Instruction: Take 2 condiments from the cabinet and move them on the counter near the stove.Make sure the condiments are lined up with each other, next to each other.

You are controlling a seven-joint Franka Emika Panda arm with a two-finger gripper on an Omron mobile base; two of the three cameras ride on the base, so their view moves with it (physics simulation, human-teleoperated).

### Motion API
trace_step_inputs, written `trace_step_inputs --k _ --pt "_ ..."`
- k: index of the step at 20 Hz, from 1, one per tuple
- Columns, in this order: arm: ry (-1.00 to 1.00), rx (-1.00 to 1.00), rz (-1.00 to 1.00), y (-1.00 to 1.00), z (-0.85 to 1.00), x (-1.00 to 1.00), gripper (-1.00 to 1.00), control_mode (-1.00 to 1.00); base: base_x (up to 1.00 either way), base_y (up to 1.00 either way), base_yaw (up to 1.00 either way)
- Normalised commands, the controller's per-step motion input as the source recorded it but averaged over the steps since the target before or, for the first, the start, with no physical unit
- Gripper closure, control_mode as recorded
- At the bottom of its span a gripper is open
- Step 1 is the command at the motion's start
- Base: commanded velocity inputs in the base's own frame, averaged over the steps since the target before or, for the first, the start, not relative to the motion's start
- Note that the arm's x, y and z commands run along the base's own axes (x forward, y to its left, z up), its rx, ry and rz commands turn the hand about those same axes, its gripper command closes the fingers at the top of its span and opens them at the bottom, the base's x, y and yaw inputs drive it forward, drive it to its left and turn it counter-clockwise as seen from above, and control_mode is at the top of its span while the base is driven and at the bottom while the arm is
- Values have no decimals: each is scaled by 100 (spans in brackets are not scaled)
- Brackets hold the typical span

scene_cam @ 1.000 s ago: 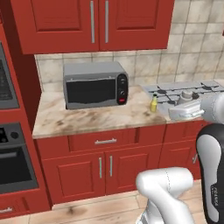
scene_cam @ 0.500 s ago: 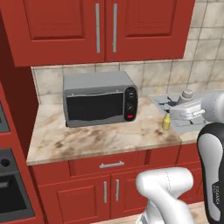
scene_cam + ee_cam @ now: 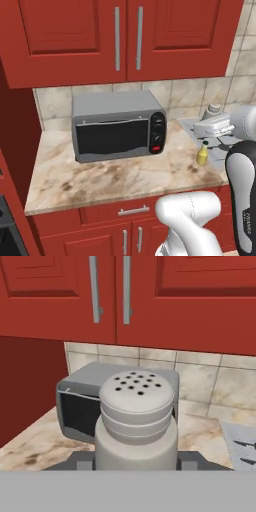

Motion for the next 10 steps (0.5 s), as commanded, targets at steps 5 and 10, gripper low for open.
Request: trace_step_inputs --k 5,10 --pt "0 0 0 0 0 0 100 100 56 0 0" --pt "0 0 0 0 0 0 100 100 48 0 0"
